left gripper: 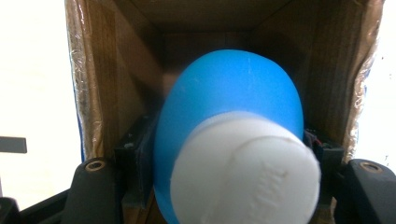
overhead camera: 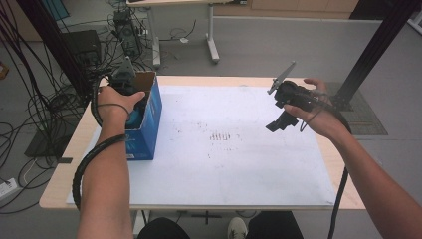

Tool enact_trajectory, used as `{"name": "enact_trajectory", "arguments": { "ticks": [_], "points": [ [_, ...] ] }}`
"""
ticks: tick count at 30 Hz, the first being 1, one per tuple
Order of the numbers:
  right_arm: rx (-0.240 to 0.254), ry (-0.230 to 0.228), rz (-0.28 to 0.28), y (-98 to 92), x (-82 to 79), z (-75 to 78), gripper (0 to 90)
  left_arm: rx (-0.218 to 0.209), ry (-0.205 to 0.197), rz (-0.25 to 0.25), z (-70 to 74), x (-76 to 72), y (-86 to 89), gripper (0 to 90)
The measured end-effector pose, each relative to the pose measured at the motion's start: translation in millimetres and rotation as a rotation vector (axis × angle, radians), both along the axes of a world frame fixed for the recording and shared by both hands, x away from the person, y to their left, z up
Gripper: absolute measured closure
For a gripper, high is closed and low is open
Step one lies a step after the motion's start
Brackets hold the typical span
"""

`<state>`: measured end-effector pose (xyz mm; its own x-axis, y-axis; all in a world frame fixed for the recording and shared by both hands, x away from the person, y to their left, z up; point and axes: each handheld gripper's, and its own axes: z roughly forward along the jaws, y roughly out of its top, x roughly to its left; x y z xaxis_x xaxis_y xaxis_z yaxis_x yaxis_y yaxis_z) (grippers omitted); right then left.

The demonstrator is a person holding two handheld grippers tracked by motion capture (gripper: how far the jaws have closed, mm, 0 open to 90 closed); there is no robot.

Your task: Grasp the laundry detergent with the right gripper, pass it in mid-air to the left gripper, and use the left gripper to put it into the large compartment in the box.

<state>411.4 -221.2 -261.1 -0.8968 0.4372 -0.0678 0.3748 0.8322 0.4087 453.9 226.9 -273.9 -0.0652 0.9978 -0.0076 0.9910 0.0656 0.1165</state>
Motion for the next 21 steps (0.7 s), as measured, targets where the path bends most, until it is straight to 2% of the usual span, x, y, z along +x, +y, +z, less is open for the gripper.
{"name": "enact_trajectory", "arguments": {
  "ticks": [21],
  "points": [
    [0.002, 0.002, -0.002, 0.1, -0.8, -0.1, 5.2, -0.002, -0.001, -0.002, -0.1, -0.5, 0.1, 34.7]
  ]
}}
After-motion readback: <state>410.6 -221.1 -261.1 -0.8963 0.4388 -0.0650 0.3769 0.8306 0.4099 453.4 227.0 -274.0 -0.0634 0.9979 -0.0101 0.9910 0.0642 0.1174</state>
